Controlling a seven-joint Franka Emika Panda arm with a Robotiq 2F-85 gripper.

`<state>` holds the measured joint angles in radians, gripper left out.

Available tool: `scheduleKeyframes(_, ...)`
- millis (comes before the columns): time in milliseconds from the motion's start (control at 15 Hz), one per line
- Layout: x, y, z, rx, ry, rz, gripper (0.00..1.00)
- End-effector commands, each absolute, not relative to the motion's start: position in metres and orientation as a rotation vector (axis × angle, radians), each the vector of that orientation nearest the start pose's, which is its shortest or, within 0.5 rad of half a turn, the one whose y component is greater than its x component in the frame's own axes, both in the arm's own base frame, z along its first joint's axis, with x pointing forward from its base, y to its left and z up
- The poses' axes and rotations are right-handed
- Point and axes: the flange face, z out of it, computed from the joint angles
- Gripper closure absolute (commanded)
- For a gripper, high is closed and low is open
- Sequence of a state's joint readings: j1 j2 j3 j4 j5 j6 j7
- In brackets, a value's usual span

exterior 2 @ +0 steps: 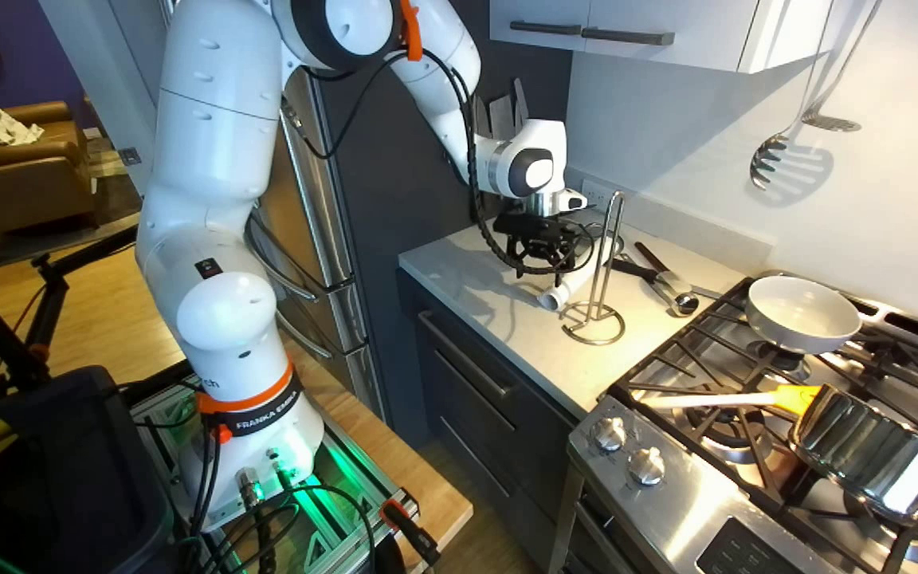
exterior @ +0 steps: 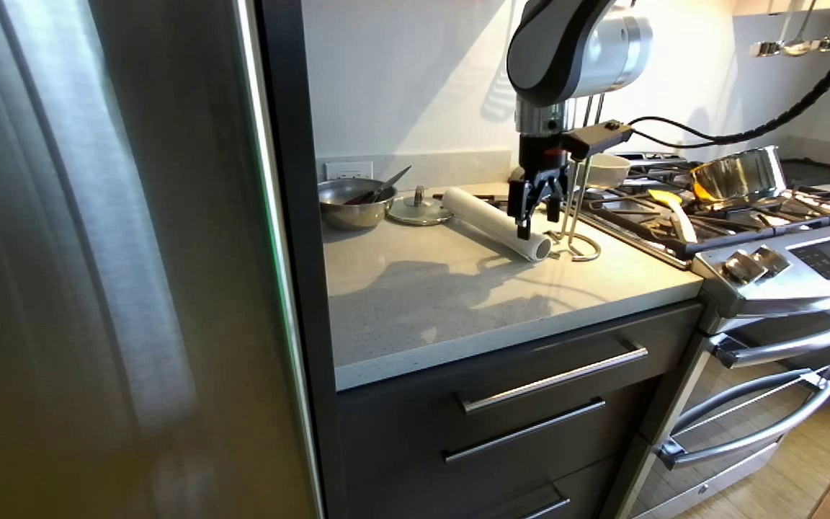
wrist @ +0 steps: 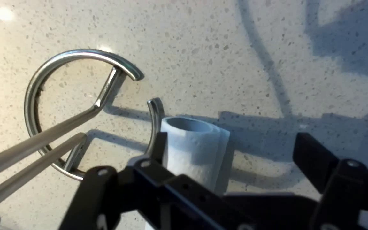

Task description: Remove the paper towel from the stand and put it upright on the cupboard

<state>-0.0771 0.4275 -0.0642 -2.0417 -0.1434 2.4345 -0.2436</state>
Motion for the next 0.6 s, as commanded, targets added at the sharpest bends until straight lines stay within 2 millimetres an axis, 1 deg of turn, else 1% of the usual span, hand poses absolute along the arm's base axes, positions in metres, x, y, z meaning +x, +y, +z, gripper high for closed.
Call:
scheduleKeyframes(0, 0.589, -0.09, 0.212, -3.266, -0.38, 0.109, 0.0)
scheduleKeyframes(200, 0.589, -0.092, 0.203, -3.283, -0.374, 0.095, 0.0)
scheduleKeyframes(533, 0.596, -0.095, 0.192, -3.3, -0.296, -0.01, 0.0)
